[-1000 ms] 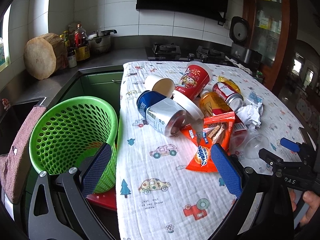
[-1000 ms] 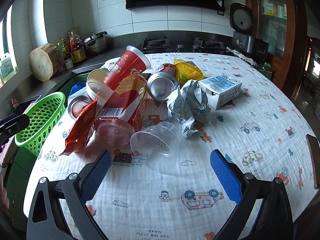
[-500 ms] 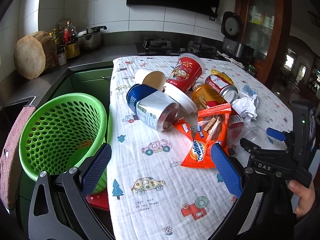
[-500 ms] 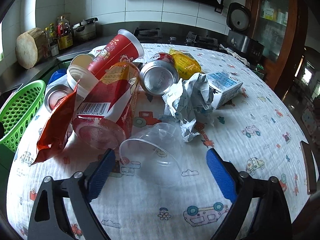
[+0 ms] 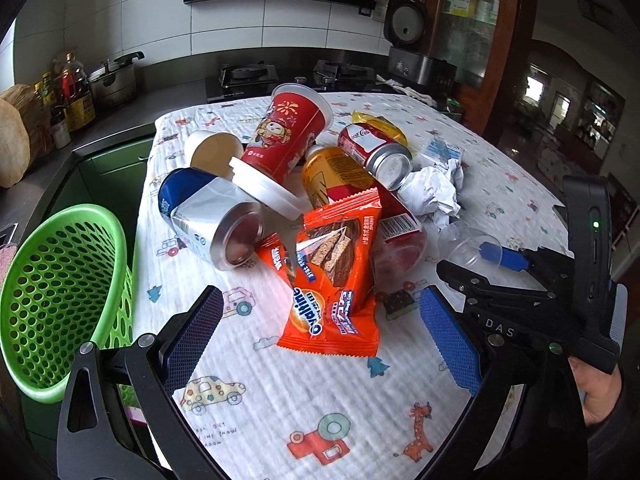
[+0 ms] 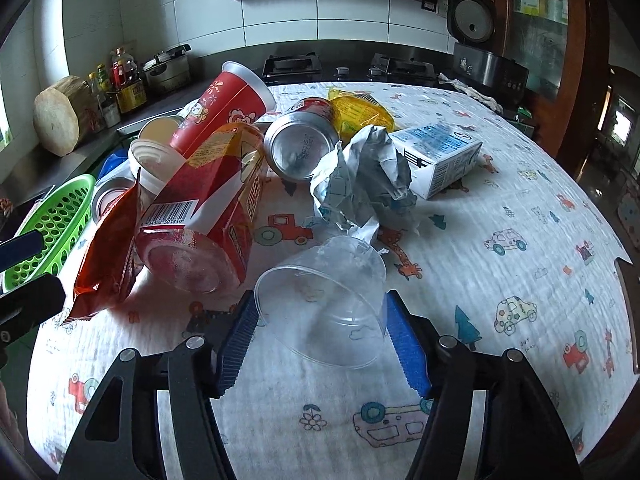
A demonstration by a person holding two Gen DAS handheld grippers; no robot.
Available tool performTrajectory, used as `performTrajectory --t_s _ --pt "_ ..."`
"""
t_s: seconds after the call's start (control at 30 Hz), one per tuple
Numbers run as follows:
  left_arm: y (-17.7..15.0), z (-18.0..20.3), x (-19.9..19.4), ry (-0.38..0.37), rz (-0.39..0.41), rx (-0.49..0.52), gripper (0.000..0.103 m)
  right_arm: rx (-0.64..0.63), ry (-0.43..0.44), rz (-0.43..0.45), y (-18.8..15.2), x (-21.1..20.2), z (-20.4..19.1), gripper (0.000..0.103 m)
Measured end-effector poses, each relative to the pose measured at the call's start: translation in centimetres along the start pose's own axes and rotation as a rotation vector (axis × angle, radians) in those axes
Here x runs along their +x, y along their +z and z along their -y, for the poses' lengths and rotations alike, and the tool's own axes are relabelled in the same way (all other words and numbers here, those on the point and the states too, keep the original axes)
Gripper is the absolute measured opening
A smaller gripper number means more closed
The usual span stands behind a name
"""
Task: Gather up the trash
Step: 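Grasp the orange Ovaltine wafer wrapper with the left gripper while the right grasps the clear plastic cup, then carry the wrapper and cup to the green basket and release both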
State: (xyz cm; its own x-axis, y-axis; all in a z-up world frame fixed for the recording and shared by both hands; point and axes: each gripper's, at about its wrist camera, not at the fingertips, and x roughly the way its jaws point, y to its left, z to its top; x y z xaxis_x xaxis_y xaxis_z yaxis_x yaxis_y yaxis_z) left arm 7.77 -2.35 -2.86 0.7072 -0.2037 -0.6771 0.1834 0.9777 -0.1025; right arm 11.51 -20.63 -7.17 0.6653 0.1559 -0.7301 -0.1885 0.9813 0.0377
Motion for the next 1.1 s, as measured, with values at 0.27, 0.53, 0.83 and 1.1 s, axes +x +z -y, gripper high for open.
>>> performTrajectory --t_s 0.27,0.53,0.83,1.1 --pt "0.6 1.0 3.5 -0.015 -0.082 0.033 0.074 0.011 0.024 0.012 -0.6 -1.2 0.9 0.062" --pt "-0.1 0.2 3.5 -0.009 -0.099 0.013 0.033 0.004 0.058 0.016 -1.0 -2.6 1.4 0.062" --pt "-0.6 -2.0 -1.4 -0.006 0.0 -0.018 0.019 -0.019 0.145 0.042 -0.1 -5.0 0.4 0.062" --pt "0.8 -9.9 -6.8 0.168 0.131 -0.106 0.019 -0.08 0.283 0.056 3.0 -6.1 -3.9 0.062"
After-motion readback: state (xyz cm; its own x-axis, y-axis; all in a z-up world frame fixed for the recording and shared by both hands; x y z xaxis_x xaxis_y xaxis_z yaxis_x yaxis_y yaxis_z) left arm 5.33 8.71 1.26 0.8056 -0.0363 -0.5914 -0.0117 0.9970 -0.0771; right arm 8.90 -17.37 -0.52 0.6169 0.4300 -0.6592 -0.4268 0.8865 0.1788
